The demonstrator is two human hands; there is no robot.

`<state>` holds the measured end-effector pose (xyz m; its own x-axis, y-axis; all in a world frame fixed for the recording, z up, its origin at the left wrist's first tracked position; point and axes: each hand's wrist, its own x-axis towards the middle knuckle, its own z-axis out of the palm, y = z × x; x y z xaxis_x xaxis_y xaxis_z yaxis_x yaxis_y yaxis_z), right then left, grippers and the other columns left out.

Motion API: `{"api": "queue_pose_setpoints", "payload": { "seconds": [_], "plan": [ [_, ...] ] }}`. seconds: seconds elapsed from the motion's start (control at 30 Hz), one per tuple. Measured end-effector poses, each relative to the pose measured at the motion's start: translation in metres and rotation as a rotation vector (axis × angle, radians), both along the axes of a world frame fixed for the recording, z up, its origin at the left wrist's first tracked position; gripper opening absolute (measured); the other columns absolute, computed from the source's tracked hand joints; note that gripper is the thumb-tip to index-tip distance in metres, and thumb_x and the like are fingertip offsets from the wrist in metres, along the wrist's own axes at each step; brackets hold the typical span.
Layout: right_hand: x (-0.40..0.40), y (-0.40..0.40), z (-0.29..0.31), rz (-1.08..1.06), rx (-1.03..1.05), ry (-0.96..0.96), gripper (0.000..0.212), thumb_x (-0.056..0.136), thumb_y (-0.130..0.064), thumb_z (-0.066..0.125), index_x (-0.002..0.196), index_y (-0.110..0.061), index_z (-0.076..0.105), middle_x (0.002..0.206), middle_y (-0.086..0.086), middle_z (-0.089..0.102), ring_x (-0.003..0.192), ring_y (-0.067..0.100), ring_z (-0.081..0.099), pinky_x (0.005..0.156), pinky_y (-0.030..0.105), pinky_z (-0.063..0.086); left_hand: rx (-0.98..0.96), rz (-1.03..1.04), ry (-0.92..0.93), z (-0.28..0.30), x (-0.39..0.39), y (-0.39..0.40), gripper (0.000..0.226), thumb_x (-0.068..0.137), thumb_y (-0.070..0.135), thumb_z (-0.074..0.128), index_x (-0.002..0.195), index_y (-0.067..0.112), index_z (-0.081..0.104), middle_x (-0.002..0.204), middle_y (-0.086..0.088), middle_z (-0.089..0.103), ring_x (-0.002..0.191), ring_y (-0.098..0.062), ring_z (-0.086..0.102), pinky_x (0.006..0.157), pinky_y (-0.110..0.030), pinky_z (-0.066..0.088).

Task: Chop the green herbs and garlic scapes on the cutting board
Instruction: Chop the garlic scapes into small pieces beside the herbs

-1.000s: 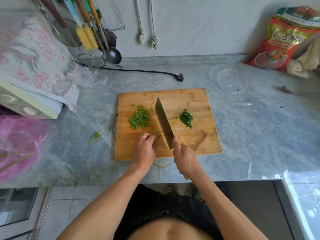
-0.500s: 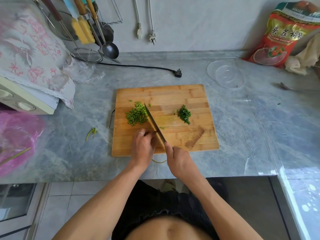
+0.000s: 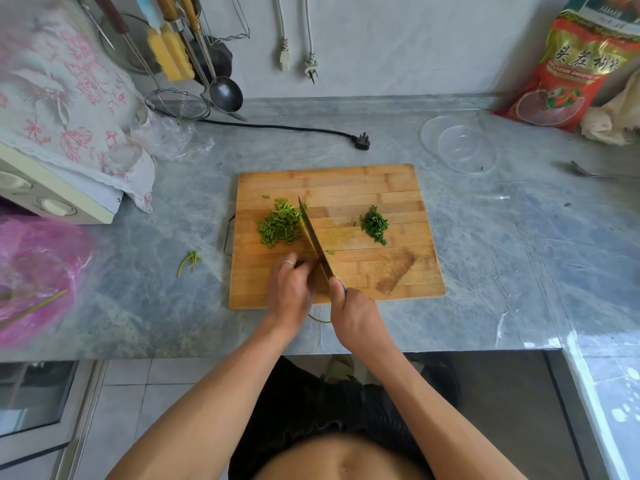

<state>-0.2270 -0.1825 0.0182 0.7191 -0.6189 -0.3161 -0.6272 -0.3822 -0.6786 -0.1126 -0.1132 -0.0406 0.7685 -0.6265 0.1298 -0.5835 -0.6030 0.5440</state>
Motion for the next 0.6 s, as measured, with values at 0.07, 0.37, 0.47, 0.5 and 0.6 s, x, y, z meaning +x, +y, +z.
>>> {"api": "queue_pose_setpoints", "payload": {
  "seconds": [0.07,0.37,0.47,0.5,0.6],
  "plan": [
    [-0.005,0.006,0.001,-0.011,-0.057,0.037,0.067,0.103,-0.048,0.012,0.093,-0.006,0.062,0.062,0.005,0.045,0.044,0.018,0.036,0.039,0.025,0.025,0.02,-0.011,-0.029,0.0,-0.002,0.0,0.022,0.084,0.012,0.066,0.103,0.022,0.074,0.098,-0.005,0.064,0.092,-0.032,0.059,0.065,-0.039,0.051],
    [0.009,0.001,0.008,-0.248,0.319,-0.023,0.049,0.108,-0.024,0.009,0.106,-0.001,0.053,0.056,0.001,0.046,0.041,0.011,0.03,0.036,0.02,0.017,0.001,0.014,-0.004,0.0,-0.004,0.002,0.023,0.083,0.005,0.069,0.099,0.021,0.076,0.096,-0.003,0.064,0.086,-0.031,0.061,0.061,-0.038,0.051],
    [0.014,-0.006,0.002,-0.22,0.286,-0.071,0.053,0.105,-0.044,0.023,0.078,-0.008,0.05,0.06,0.006,0.045,0.051,0.022,0.044,0.048,0.039,0.045,-0.012,0.034,0.02,0.001,-0.004,0.003,0.029,0.082,0.002,0.068,0.101,0.022,0.076,0.097,-0.002,0.063,0.086,-0.027,0.061,0.065,-0.037,0.052],
    [0.013,-0.008,0.003,-0.196,0.287,-0.05,0.055,0.103,-0.048,0.024,0.07,-0.01,0.046,0.06,0.007,0.046,0.053,0.024,0.046,0.051,0.041,0.047,-0.012,0.034,0.032,0.002,-0.003,0.004,0.028,0.083,0.002,0.067,0.101,0.021,0.076,0.097,-0.002,0.063,0.087,-0.027,0.061,0.067,-0.037,0.052],
    [0.003,-0.012,0.008,-0.182,0.3,-0.038,0.052,0.099,-0.057,0.026,0.066,-0.021,0.043,0.061,0.002,0.046,0.052,0.017,0.043,0.052,0.03,0.039,-0.044,0.029,0.066,0.002,0.002,0.001,0.024,0.085,0.003,0.066,0.101,0.017,0.075,0.097,-0.003,0.065,0.091,-0.025,0.061,0.069,-0.033,0.05]
  ]
}}
